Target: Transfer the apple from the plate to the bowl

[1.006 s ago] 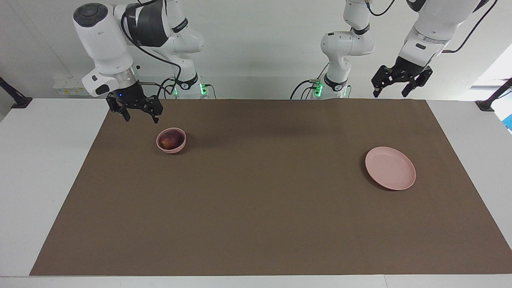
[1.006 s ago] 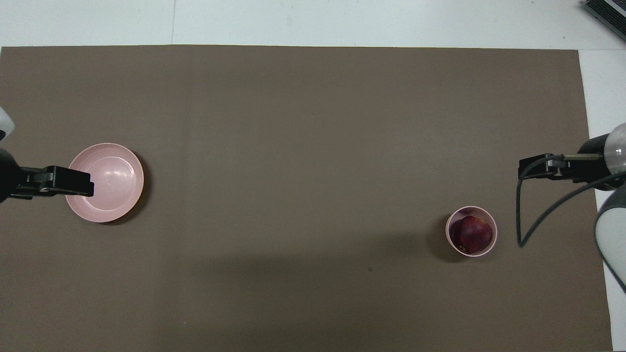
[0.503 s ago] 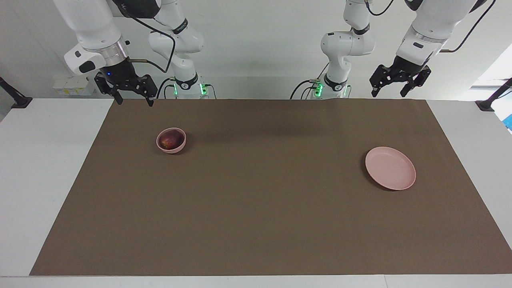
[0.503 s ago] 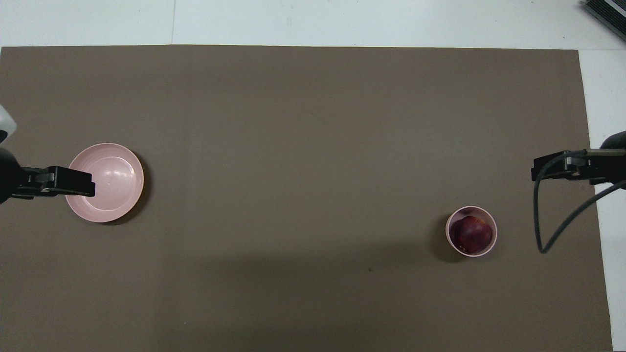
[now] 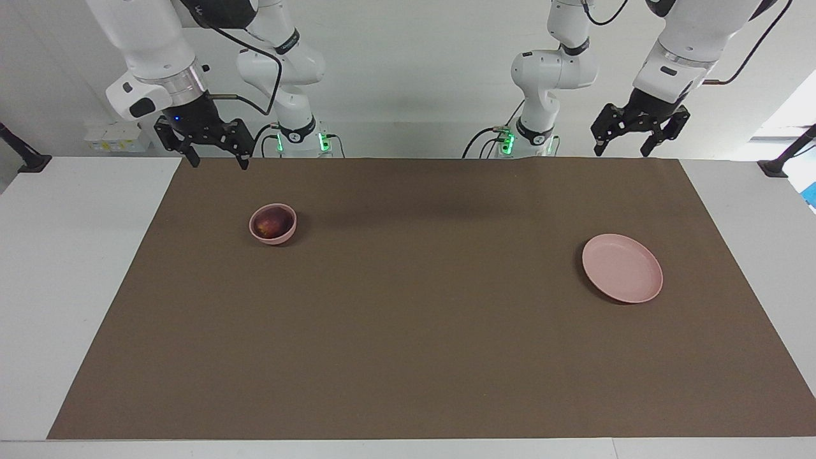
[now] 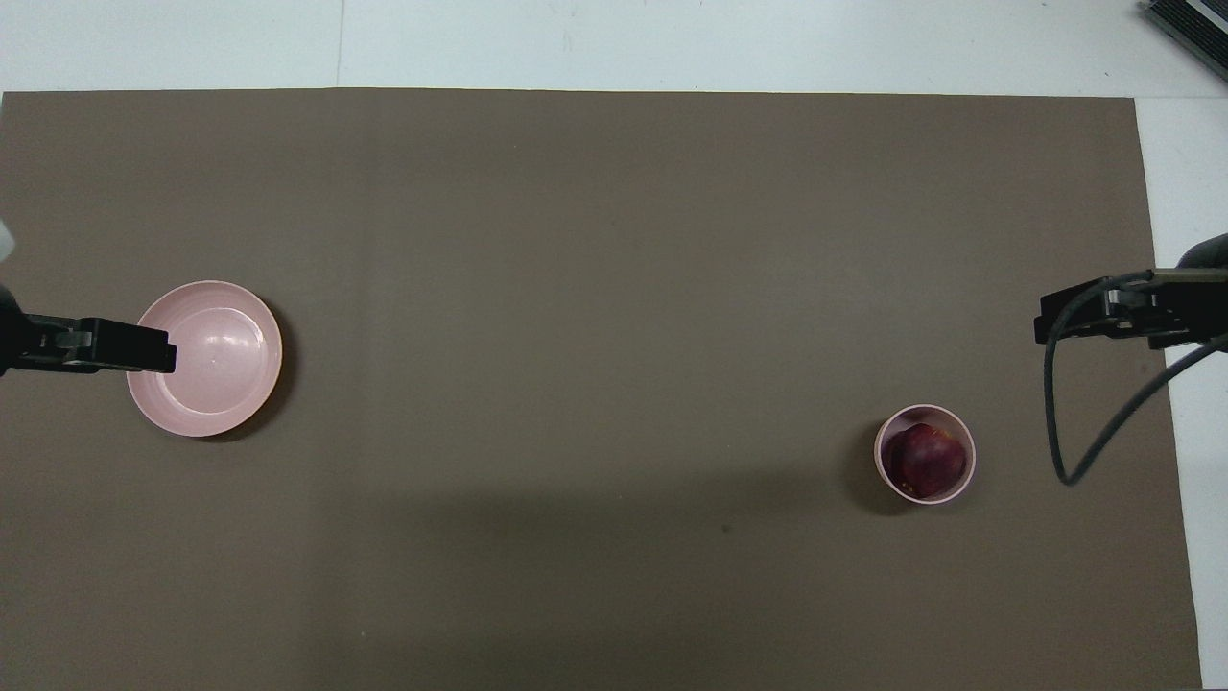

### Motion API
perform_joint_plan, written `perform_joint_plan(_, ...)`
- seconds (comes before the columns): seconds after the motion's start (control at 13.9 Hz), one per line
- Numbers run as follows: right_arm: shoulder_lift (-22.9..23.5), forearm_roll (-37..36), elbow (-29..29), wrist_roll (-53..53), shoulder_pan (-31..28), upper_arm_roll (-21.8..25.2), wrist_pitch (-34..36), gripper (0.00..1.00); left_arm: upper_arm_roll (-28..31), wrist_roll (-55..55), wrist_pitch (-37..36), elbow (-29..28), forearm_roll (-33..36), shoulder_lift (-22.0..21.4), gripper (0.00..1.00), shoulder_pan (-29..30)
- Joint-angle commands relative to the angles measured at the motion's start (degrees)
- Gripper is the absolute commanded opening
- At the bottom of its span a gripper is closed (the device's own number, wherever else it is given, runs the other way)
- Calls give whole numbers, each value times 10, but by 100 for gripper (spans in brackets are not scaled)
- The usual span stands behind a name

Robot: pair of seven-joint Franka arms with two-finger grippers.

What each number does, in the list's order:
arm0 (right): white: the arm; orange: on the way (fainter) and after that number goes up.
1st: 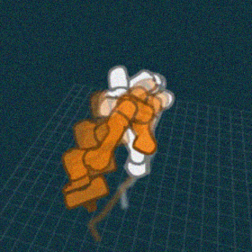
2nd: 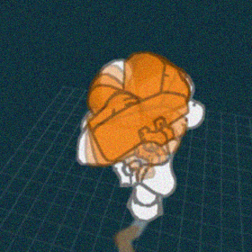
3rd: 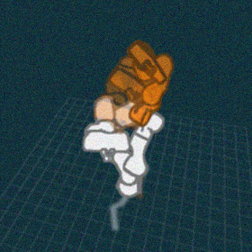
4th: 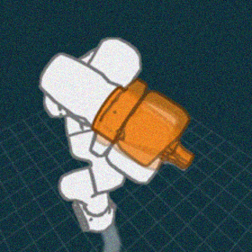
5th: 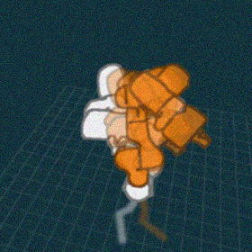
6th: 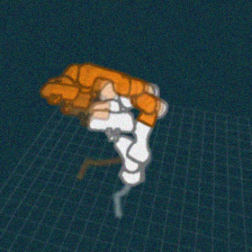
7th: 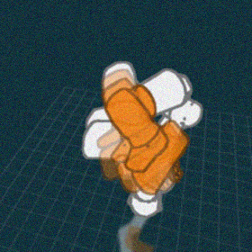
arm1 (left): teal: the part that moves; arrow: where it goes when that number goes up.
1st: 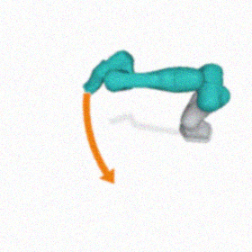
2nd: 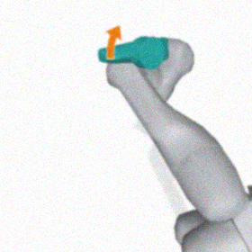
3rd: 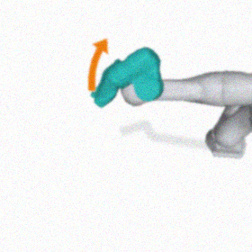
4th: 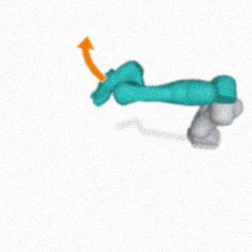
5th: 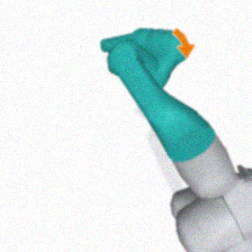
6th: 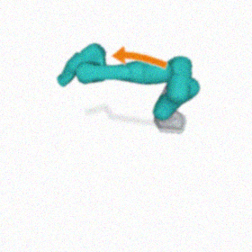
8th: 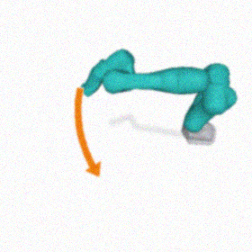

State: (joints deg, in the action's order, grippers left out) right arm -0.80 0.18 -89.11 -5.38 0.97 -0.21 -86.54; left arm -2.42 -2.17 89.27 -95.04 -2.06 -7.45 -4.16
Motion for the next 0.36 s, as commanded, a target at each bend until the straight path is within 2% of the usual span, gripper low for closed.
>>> perform_joint_plan(0.0, 2, 10, 7, 12, -6, -2, 8, 100, 4, 5, 6, -3, 7, 1, 100, 6)
perform_joint_plan(0.29, 2, 11, 7, 12, -6, -2, 8, 100, 4, 9, 3, -2, 7, 1, 100, 8)
